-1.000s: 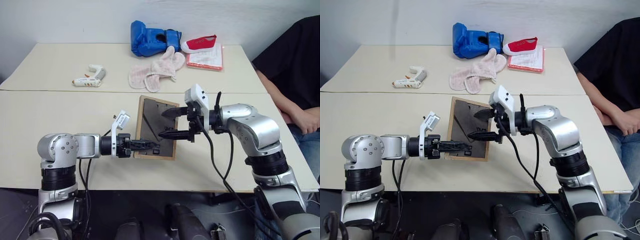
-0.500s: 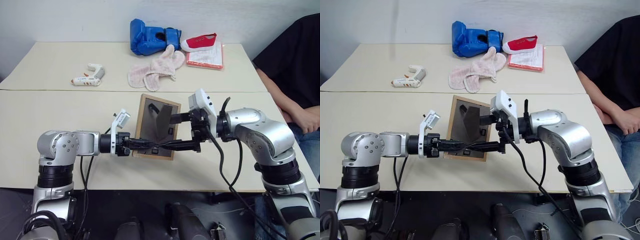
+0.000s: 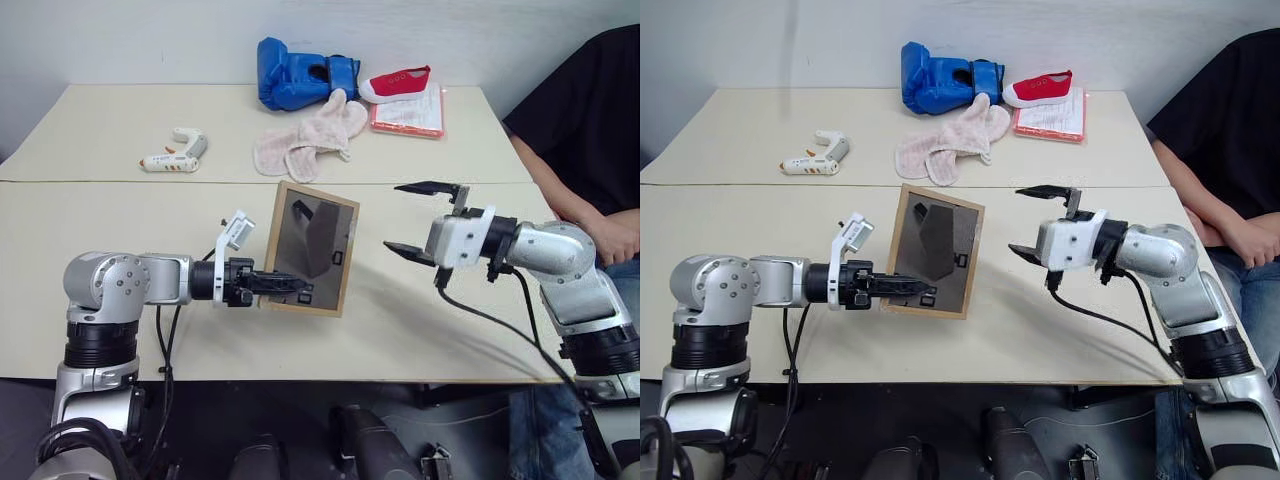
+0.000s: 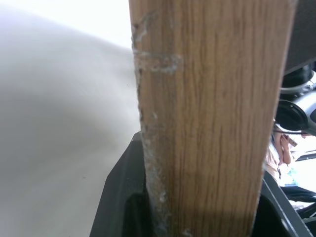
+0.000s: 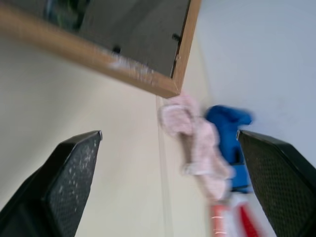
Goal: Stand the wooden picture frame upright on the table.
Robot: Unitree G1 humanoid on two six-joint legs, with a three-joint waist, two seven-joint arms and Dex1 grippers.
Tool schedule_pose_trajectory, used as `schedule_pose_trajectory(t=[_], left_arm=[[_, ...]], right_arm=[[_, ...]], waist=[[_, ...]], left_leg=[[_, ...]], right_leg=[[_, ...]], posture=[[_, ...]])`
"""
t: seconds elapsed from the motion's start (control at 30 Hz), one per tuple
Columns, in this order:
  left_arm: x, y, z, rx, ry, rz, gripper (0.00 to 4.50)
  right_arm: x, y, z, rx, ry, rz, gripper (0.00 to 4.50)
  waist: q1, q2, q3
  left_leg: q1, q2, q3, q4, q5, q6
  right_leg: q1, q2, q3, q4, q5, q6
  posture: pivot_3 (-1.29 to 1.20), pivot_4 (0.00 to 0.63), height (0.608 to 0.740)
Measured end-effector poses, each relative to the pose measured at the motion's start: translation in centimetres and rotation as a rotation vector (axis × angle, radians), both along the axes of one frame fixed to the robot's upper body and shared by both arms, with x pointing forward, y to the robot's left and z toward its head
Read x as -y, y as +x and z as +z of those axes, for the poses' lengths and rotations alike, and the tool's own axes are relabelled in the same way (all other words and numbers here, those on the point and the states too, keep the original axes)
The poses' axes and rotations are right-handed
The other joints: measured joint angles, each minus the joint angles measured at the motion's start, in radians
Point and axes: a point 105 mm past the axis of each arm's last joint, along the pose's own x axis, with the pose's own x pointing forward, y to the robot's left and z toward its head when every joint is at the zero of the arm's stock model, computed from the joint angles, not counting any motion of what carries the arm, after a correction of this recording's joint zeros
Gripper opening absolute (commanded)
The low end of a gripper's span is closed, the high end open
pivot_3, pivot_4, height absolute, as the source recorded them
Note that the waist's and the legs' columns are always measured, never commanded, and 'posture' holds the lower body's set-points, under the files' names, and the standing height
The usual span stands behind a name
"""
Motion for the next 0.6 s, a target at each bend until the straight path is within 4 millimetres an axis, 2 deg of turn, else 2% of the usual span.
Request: schedule_pose_trajectory(t=[0.13,0.27,0.4,0.5,0.6], left_arm=[[0.2,-0.1,0.9,-0.002,-0.023,-0.023,1.22],[0.1,-0.2,1.4,-0.021,-0.046,-0.029,1.22],[0.2,-0.4,1.6,-0.03,-0.065,-0.043,1.22],[-0.1,-0.4,1.9,-0.032,-0.084,-0.042,1.22],[-0.4,-0.4,2.1,-0.061,-0.129,-0.045,1.22]], right_arm=[[-1.8,-0.1,-0.6,0.246,-0.094,0.135,4.5],[-4.9,0.3,-0.7,0.405,-0.06,0.239,4.5],[-6.2,0.4,-0.2,0.508,-0.031,0.294,3.57],[-6.7,0.7,-0.6,0.548,-0.026,0.316,2.52],[-7.0,0.8,-0.5,0.578,0.013,0.33,1.7]], waist=[[-0.005,0.0,0.0],[-0.021,0.0,0.0],[-0.023,0.0,0.0],[-0.024,0.0,0.0],[-0.025,0.0,0.0]], left_leg=[[0.0,0.0,0.0,0.0,0.001,-0.001],[0.001,0.0,0.0,0.0,0.002,-0.002],[0.001,0.0,0.0,-0.001,0.002,-0.003],[0.001,0.0,0.001,-0.001,0.002,-0.003],[0.002,0.0,0.001,-0.001,0.003,-0.004]], right_leg=[[0.0,0.0,0.0,0.001,0.0,0.0],[-0.001,0.0,0.001,0.002,0.0,-0.001],[-0.001,0.0,0.0,0.003,-0.001,-0.002],[-0.001,0.0,0.001,0.003,-0.001,-0.002],[-0.001,0.0,0.0,0.003,-0.001,-0.002]], posture=[[0.0,0.15,0.74],[0.0,0.15,0.74],[0.0,0.15,0.74],[0.0,0.15,0.74],[0.0,0.15,0.74]])
